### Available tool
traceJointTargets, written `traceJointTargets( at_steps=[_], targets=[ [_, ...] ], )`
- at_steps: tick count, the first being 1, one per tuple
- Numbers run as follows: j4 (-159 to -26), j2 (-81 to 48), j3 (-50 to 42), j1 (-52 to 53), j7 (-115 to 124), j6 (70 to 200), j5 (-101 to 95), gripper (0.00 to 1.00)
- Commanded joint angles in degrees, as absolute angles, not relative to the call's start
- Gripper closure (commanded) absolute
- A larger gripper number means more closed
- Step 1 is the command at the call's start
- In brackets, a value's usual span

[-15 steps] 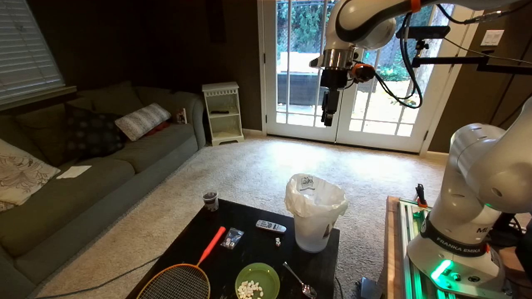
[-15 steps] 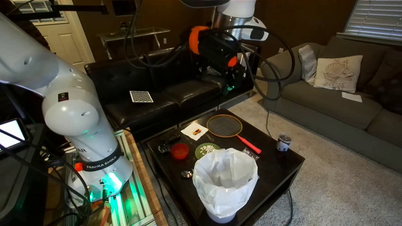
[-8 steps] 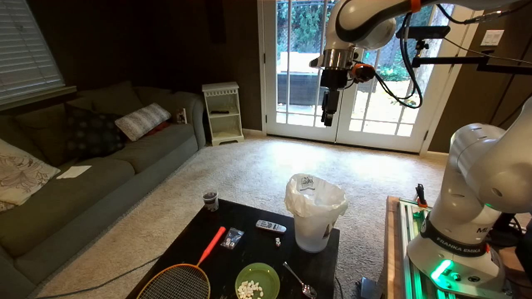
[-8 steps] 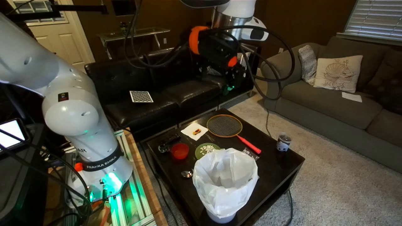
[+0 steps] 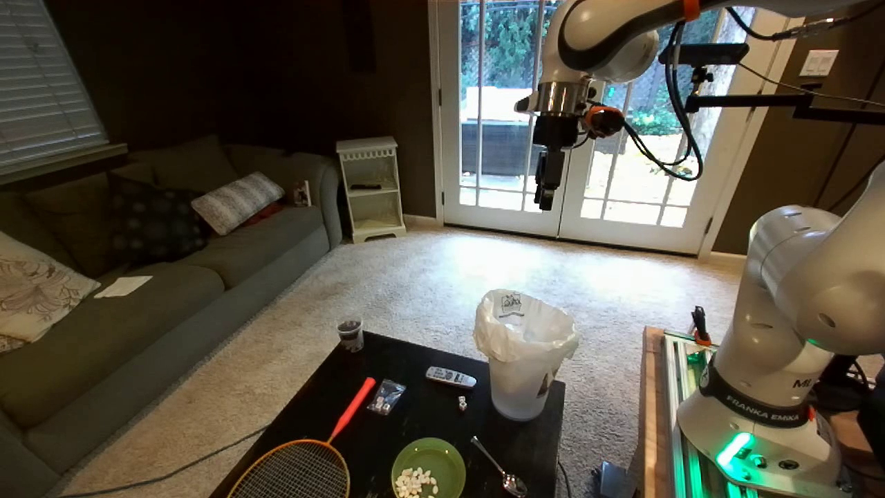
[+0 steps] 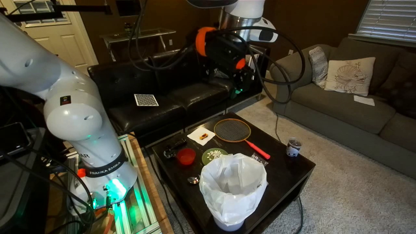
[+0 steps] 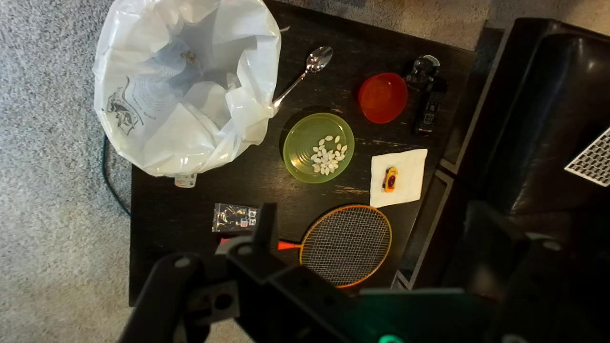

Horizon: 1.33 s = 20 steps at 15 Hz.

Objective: Move the trash can to the left

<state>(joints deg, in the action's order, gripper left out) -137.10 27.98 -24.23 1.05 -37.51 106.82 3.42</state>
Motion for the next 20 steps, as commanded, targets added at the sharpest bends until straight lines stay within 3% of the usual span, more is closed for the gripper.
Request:
traceJointTargets(
  at_steps=[1,15,20],
  targets=[
    [-137.0,27.41,-22.02,-1.5,-38.54,106.64,4.57,0.0],
    [-137.0,27.41,-22.02,-1.5,-38.54,106.64,4.57,0.0],
    [-136.44,14.85,-22.55,-0.03,-40.4,116.16,9.94,0.0]
  ],
)
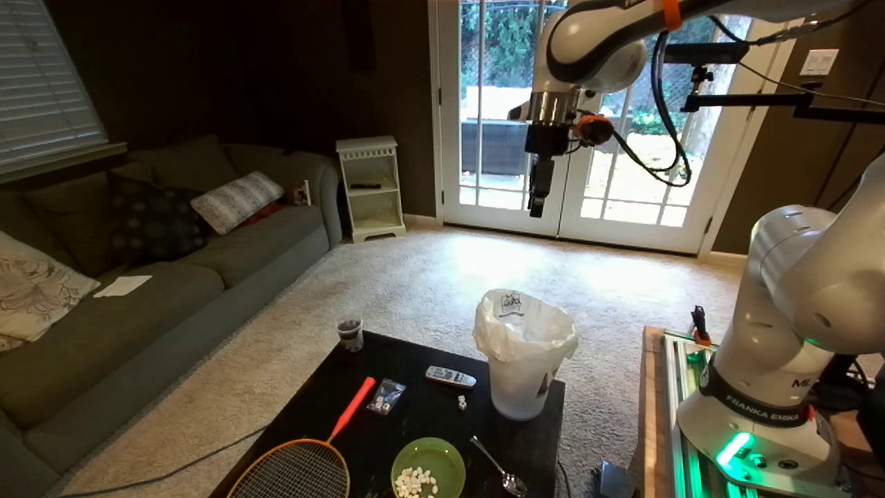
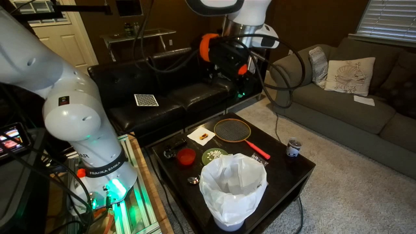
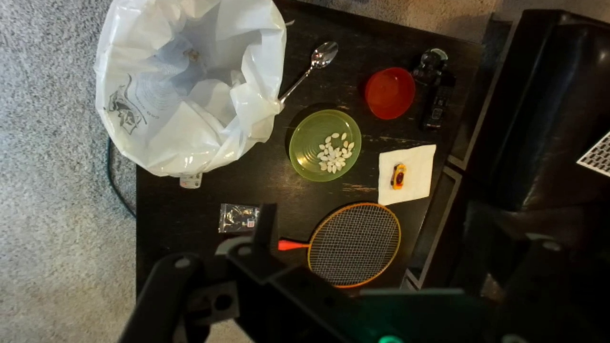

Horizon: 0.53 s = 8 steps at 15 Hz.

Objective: Move the trash can to the left

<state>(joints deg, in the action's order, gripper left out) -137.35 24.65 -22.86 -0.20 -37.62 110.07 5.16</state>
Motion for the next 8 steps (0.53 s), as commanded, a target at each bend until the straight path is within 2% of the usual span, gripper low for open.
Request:
traceJointTargets(
  at_steps=[1,8],
  targets=[
    [-136.5,11.9,-22.67,0.31,-42.14,118.22,12.18,0.0],
    [-135.54,-10.24,-16.19,-5.68,-44.92,133.77,20.83,0.0]
  ],
)
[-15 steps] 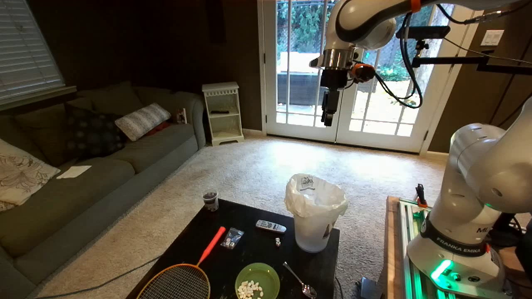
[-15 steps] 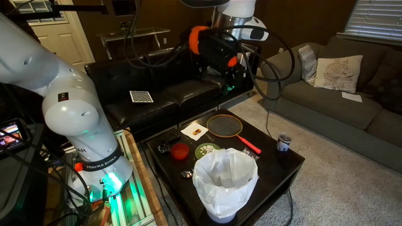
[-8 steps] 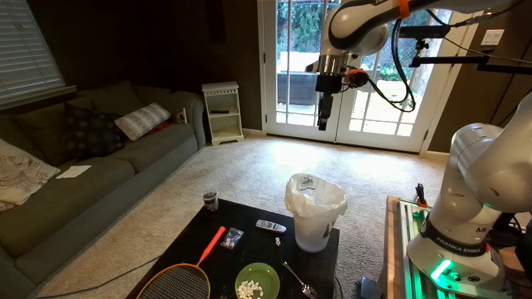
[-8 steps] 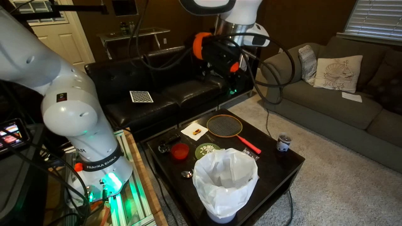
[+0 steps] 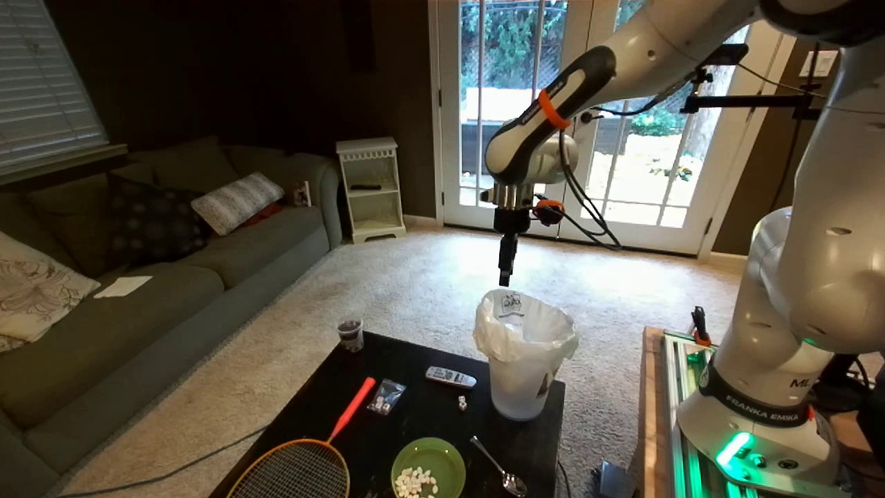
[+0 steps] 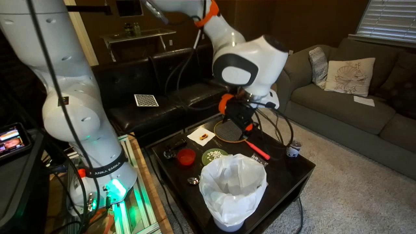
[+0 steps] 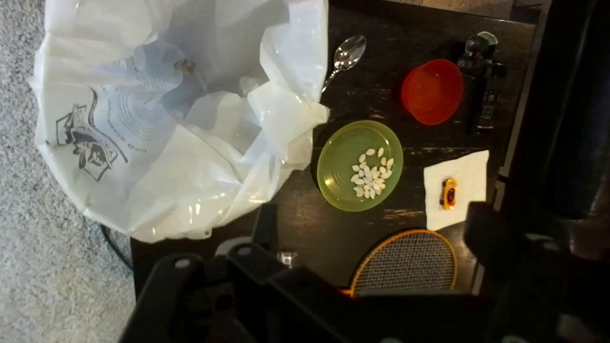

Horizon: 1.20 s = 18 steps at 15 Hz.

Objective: Move the trash can to the left

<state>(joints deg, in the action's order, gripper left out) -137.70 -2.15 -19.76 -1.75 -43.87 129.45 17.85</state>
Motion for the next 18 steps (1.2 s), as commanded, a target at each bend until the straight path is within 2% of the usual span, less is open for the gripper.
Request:
traceJointTargets(
  at_steps=[1,2,6,7,12,18],
  targets=[
    [-134.78,-12.63,-14.89,-7.28,-45.85,133.35,21.77,0.0],
    [-137.37,-7.73,-13.85,-7.76,-43.34,133.01,18.37,0.0],
    [-136.97,-9.59,-11.95,-9.54,-43.38,133.69,18.37,0.0],
    [-138.03,-9.03,-11.57,-9.58,-41.33,138.48,21.19,0.0],
    [-136.99,-15.1,-7.03,-12.28,-39.16,148.54,30.73,0.0],
    [-136.24,-21.84,-5.24,-12.58,-24.43,155.34,24.82,0.0]
  ],
)
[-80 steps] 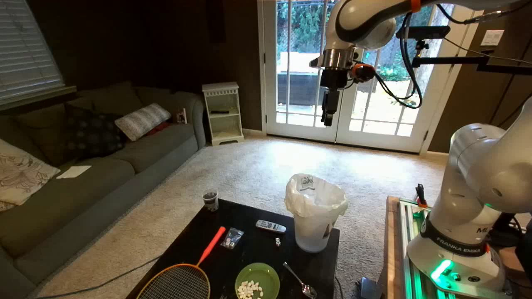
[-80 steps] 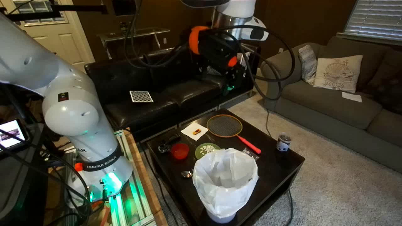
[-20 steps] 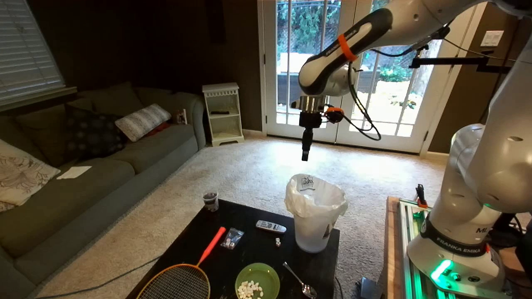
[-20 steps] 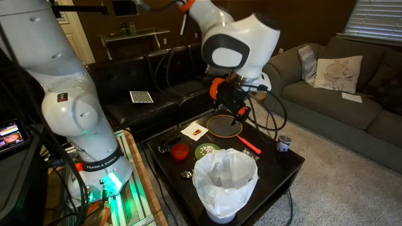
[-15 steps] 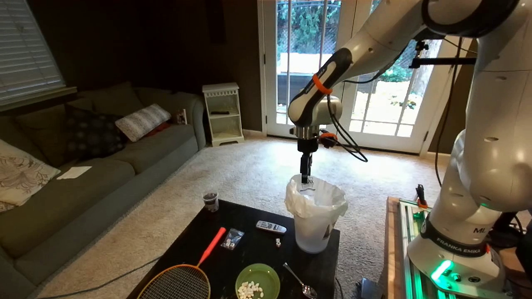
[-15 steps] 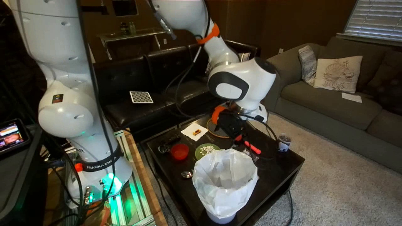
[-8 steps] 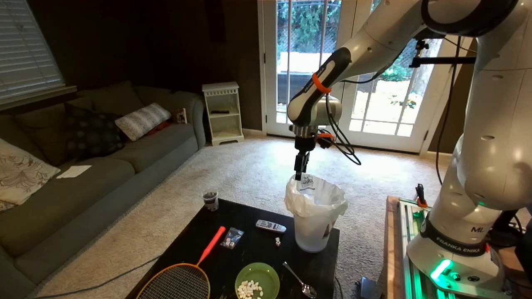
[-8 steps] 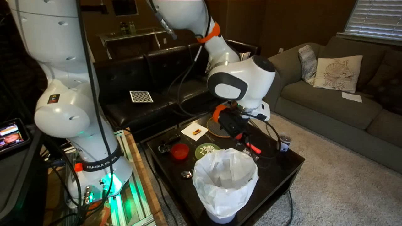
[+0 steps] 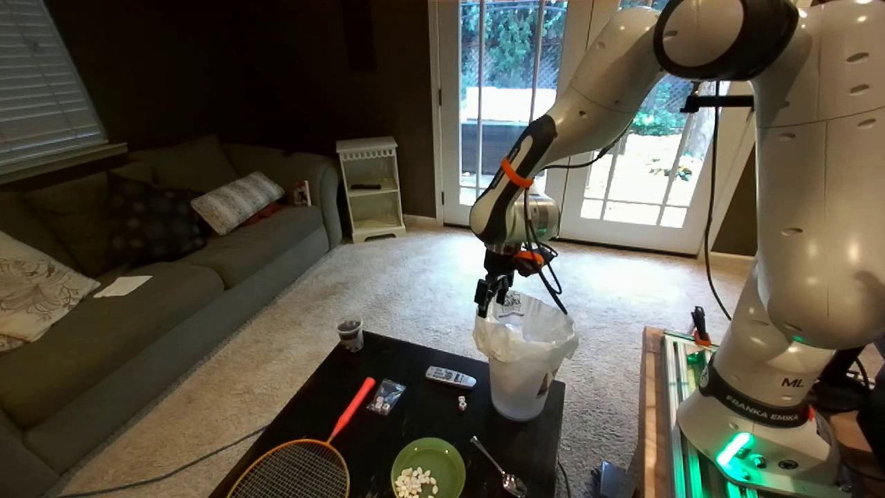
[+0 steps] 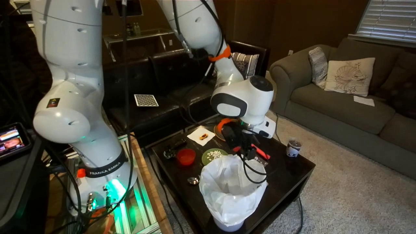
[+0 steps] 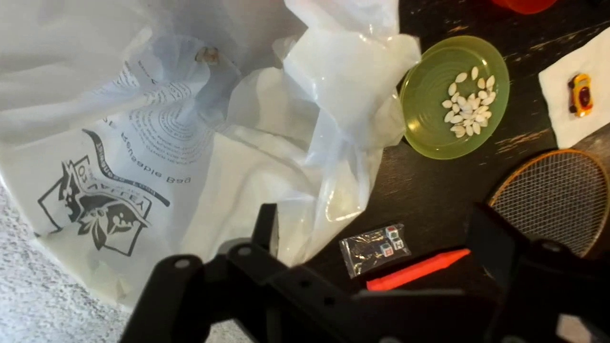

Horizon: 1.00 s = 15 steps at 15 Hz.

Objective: Move the trash can to the left

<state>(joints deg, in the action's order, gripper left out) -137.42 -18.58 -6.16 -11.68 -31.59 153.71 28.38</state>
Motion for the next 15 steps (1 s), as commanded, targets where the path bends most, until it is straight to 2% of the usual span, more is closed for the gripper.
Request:
traceJointTargets(
  at_steps=[1,7,8,9,11,15],
  targets=[
    [-135.61,-23.1,-5.23,-12.69,-22.42,154.81,23.55,0.0],
    [-130.56,-30.54,-6.04,-12.37,-12.63,157.16,16.39,0.0],
    [-129.48,-31.59,-6.09,-12.34,-11.44,156.22,15.26,0.06],
    [-128.66,-32.38,-6.24,-12.04,-10.24,155.58,14.11,0.28],
    [-127.23,-33.6,-6.2,-11.85,-8.55,154.76,12.49,0.32],
    [-125.47,-34.76,-6.14,-12.12,-6.4,153.01,11.05,0.61]
  ],
)
